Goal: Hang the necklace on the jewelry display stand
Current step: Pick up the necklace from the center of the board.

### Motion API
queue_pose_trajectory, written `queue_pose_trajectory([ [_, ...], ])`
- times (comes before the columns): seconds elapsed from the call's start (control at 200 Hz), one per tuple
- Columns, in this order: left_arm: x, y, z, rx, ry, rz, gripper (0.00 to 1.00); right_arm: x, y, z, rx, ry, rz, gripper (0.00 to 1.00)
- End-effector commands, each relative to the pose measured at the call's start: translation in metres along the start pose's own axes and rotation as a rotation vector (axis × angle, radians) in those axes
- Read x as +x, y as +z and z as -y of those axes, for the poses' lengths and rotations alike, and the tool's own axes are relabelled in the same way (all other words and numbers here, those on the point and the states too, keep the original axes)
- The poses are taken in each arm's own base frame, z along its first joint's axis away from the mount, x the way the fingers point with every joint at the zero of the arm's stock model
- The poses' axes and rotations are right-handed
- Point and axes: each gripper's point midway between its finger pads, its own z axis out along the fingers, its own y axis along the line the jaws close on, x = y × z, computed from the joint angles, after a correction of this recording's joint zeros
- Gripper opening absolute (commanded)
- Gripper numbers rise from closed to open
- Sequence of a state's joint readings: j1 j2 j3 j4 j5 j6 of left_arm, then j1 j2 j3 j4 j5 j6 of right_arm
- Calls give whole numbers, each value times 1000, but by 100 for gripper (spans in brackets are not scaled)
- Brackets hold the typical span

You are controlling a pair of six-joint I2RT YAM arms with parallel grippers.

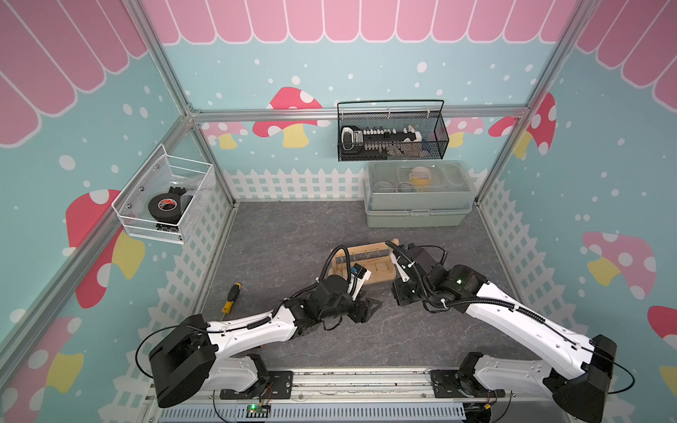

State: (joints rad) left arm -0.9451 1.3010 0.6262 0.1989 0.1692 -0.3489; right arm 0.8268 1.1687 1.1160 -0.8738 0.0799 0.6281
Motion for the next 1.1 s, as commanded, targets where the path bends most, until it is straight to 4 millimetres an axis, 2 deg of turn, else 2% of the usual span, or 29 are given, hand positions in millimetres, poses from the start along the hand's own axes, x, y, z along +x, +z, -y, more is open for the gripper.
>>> queue_pose_trajectory([
  [0.0, -15, 5, 13, 71, 108, 81, 72, -2, -13, -5, -24, -12, 7, 15],
  [0.23, -13, 24, 13, 50, 146, 60, 72, -7, -21, -12, -60, -7, 23, 16],
  [0.435, -16, 33, 20, 64, 157, 63, 71, -8, -25, -16, -80, -6, 29, 16],
  [0.605, -19, 40, 17, 48, 144, 71, 69, -9, -27, -21, -94, -10, 31, 16],
  [0.956, -19, 42, 19, 60, 127, 69, 54, -10, -29, -25, -108, -12, 40, 16],
  [1.096, -19, 42, 21, 73, 124, 70, 43, -9, -28, -27, -112, -12, 38, 16],
])
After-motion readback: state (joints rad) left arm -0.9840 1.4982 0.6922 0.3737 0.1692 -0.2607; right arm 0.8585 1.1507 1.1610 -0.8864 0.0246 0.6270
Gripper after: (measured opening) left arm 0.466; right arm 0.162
